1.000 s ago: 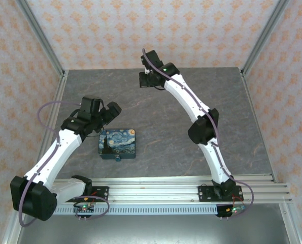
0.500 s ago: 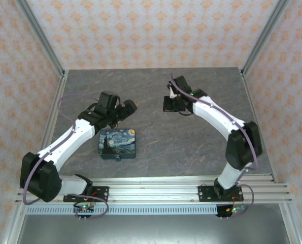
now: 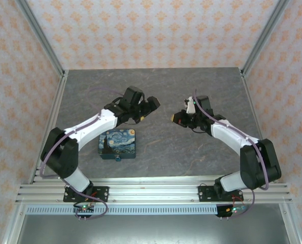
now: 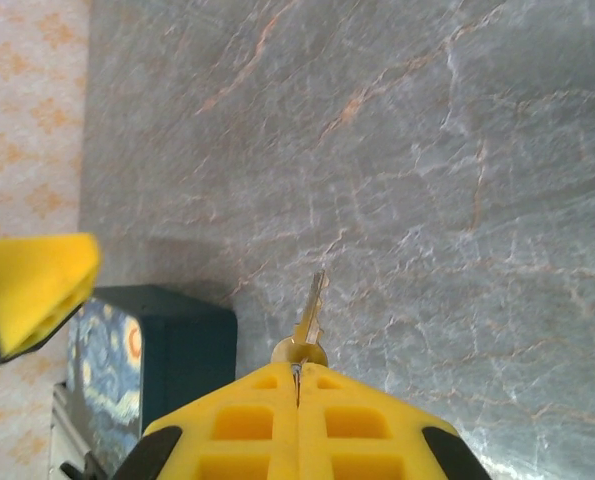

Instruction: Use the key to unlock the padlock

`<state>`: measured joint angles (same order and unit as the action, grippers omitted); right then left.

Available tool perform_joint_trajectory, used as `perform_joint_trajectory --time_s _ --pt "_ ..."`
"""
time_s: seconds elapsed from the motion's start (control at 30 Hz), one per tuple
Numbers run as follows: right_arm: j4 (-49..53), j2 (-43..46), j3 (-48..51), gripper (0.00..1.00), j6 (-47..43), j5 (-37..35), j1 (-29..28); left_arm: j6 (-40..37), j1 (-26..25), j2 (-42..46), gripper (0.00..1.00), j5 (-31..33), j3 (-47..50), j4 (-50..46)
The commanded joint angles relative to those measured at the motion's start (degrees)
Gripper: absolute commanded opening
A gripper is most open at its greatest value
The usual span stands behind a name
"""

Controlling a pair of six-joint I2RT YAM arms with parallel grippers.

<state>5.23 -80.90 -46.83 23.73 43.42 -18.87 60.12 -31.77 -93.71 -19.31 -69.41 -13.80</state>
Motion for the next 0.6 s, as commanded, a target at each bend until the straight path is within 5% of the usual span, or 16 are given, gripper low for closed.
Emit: perform_joint_trajectory --time_s 0.0,0.23,0.57 --pt "-4.39 2.88 1.97 0.00 -3.20 5.19 0.55 2.50 -1.31 -2.91 0.86 -3.26 -3.47 3.64" --pt "-1.20 3.38 2.72 0.00 -9.00 6.36 0.59 2.72 -3.01 -7.94 0.65 -6.56 -6.70 4.20" --pt "-1.08 3.42 2.33 0.00 -10.80 8.94 0.55 2.46 -4.22 -10.54 0.52 -9.13 -7.36 5.55"
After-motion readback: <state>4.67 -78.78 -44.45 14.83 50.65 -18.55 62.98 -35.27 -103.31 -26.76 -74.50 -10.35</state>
